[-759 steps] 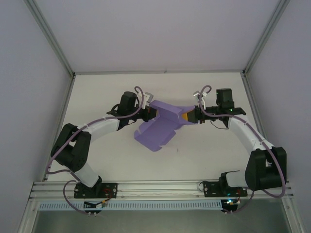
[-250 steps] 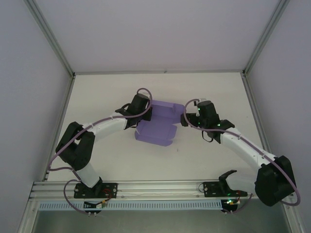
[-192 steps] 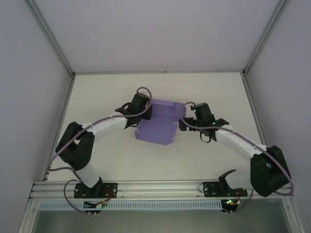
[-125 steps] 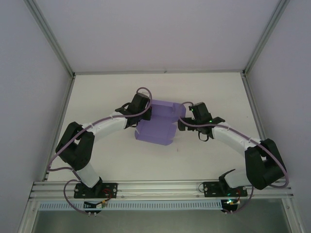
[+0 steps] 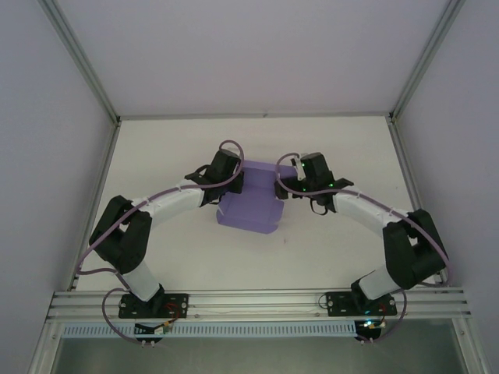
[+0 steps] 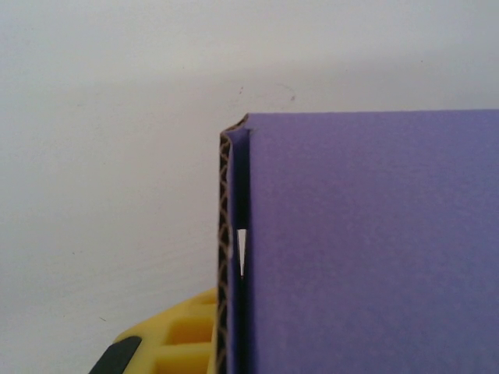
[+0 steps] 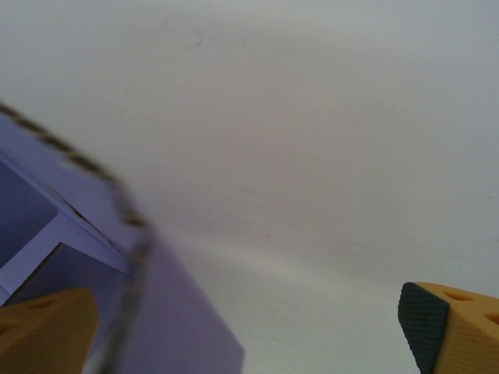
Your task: Assemble paper box
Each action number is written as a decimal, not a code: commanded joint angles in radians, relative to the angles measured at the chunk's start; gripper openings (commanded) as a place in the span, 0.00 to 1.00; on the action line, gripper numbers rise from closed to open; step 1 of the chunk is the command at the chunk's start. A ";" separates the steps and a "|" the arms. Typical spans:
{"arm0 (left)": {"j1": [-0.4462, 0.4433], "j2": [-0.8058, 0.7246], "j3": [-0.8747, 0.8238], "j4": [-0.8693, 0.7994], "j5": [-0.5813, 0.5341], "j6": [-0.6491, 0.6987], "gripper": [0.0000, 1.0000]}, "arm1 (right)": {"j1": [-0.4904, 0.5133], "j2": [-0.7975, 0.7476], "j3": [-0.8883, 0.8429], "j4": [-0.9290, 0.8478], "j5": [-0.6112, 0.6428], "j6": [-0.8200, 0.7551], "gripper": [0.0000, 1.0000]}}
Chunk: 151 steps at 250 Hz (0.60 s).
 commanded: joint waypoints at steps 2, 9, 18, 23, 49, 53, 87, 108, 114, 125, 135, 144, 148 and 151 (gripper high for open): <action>-0.014 0.015 0.037 -0.026 -0.010 -0.063 0.00 | 0.039 0.045 0.055 0.092 -0.007 -0.021 1.00; -0.017 0.022 0.046 -0.032 -0.011 -0.073 0.00 | 0.049 0.060 0.066 0.099 0.025 -0.006 1.00; -0.016 0.026 0.052 -0.036 -0.010 -0.081 0.00 | 0.059 0.080 0.081 0.105 0.069 0.015 1.00; -0.018 0.029 0.054 -0.037 -0.015 -0.088 0.00 | 0.063 0.090 0.089 0.108 0.108 0.034 1.00; -0.022 0.038 0.054 -0.042 -0.067 -0.145 0.00 | 0.099 0.115 0.106 0.119 0.307 0.138 1.00; -0.019 0.037 0.053 -0.044 -0.078 -0.155 0.00 | 0.104 0.113 0.104 0.128 0.325 0.146 1.00; -0.018 0.029 0.040 -0.059 -0.134 -0.176 0.00 | 0.112 0.069 0.082 0.125 0.327 0.131 1.00; -0.013 0.009 0.018 -0.038 -0.137 -0.175 0.00 | 0.112 0.007 0.057 0.080 0.308 0.096 1.00; -0.010 0.002 0.013 -0.031 -0.133 -0.171 0.00 | 0.111 -0.017 0.043 0.071 0.298 0.087 1.00; -0.004 -0.009 0.006 -0.023 -0.126 -0.166 0.00 | 0.110 -0.072 0.013 0.057 0.283 0.078 1.00; 0.001 -0.015 0.004 -0.026 -0.128 -0.168 0.00 | 0.111 -0.130 -0.015 0.046 0.271 0.084 1.00; 0.006 -0.019 0.004 -0.030 -0.128 -0.169 0.00 | 0.112 -0.188 -0.040 0.035 0.235 0.072 1.00; 0.009 -0.021 0.004 -0.031 -0.129 -0.169 0.00 | 0.112 -0.216 -0.053 0.035 0.218 0.067 1.00; 0.011 -0.023 0.005 -0.032 -0.130 -0.171 0.00 | 0.111 -0.237 -0.063 0.035 0.207 0.067 1.00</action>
